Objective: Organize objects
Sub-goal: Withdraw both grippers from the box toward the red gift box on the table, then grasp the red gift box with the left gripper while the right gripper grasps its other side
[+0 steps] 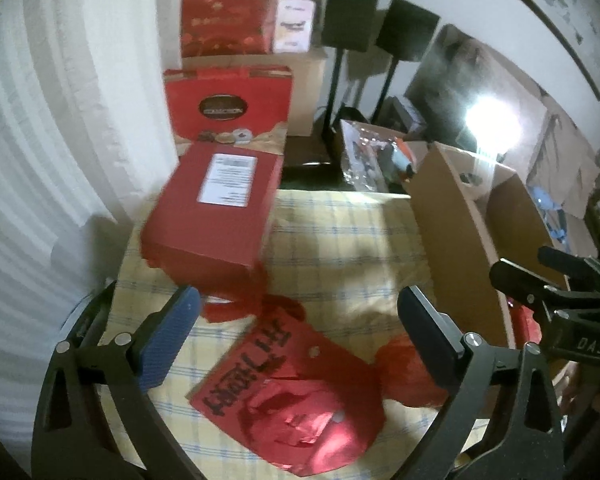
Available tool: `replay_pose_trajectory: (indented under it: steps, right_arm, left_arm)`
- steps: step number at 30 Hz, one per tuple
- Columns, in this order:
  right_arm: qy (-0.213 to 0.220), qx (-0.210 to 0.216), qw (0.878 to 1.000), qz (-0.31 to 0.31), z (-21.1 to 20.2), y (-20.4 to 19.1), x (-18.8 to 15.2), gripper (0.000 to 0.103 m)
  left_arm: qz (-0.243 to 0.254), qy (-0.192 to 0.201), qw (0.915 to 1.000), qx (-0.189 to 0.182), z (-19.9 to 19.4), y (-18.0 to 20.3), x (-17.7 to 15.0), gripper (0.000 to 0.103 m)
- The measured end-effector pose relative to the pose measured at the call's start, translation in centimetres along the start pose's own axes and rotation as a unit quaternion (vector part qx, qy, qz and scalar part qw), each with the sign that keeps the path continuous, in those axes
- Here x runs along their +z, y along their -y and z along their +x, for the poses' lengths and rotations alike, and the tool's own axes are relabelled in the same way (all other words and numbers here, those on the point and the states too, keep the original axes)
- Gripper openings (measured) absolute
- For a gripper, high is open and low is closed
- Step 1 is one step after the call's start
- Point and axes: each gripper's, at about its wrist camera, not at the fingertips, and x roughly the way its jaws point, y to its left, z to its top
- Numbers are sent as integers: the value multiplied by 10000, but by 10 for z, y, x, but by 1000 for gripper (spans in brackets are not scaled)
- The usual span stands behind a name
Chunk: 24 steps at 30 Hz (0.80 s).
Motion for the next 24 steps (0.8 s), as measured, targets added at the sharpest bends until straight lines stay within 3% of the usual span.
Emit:
replay_pose_trajectory:
  steps: [13, 19, 24]
  right_arm:
    - [-157, 233, 9992, -283, 32, -45, 9, 90]
    - [-205, 532, 9981, -244, 45, -62, 15, 81]
    - [-265, 757, 9965, -218, 58, -78, 23, 70]
  left_arm:
    - [-459, -41, 9987, 234, 11, -80, 3, 90]
    - [-622, -36, 9981, 32, 19, -98, 5, 87]
    - [-721, -8, 9973, -135, 28, -107, 11, 79]
